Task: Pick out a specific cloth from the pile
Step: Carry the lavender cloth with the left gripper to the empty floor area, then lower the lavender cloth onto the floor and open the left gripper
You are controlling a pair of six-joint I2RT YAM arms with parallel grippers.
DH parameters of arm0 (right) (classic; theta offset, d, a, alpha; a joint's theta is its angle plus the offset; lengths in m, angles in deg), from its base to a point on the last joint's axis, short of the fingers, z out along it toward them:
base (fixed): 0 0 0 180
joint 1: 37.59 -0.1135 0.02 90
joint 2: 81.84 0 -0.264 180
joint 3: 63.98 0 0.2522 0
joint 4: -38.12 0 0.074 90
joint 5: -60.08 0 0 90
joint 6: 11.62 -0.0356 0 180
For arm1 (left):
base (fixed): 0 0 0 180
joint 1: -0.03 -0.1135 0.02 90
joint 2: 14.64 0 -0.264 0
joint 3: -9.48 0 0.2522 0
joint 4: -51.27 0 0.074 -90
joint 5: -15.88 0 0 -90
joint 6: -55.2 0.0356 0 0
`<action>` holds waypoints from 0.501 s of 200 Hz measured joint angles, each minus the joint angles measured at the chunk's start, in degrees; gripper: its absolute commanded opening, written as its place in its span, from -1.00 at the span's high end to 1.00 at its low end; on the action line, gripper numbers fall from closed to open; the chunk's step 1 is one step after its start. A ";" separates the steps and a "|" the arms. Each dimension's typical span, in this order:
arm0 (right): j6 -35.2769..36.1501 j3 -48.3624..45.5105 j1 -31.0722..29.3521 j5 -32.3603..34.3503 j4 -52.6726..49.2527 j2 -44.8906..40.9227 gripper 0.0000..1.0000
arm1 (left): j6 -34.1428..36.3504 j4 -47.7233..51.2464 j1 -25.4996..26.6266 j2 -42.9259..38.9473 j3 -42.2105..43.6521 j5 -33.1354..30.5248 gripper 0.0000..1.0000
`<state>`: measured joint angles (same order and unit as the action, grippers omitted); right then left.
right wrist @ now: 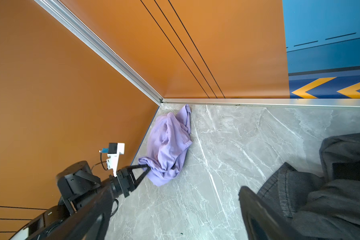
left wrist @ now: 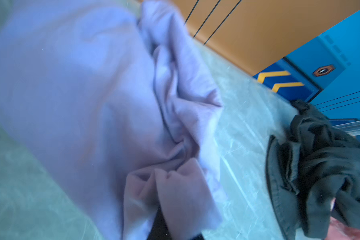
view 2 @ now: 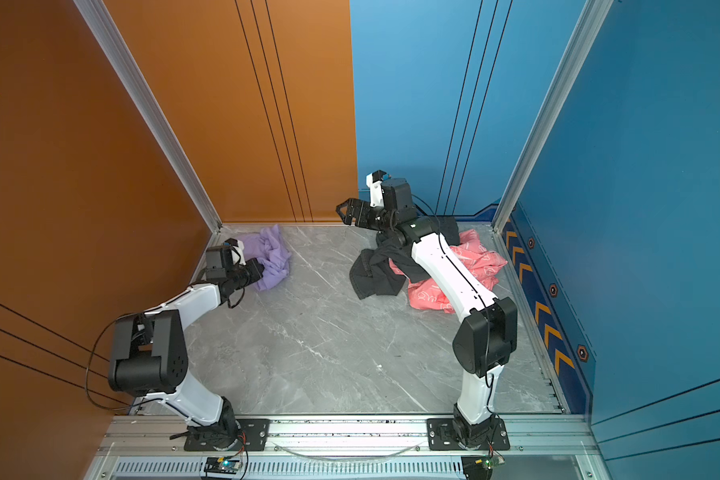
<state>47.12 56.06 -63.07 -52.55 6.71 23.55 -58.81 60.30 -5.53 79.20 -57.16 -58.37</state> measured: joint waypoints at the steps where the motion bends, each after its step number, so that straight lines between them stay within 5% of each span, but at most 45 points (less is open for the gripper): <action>1: 0.00 0.00 0.00 -0.02 0.00 0.00 -0.90 | 0.02 0.11 0.00 0.00 0.09 0.00 0.99; 37: 0.00 -0.76 -0.02 -0.24 -0.02 0.00 -0.91 | 0.22 3.87 0.02 0.00 1.18 -0.37 0.81; 100: 0.02 -2.34 -0.02 -0.33 -0.94 0.00 -0.91 | 1.29 11.13 0.37 -0.57 0.94 -1.05 0.05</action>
<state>47.14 53.72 -63.09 -52.88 5.77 23.55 -57.52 71.43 -5.16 78.63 -56.22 -59.42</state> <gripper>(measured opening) 0.953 0.411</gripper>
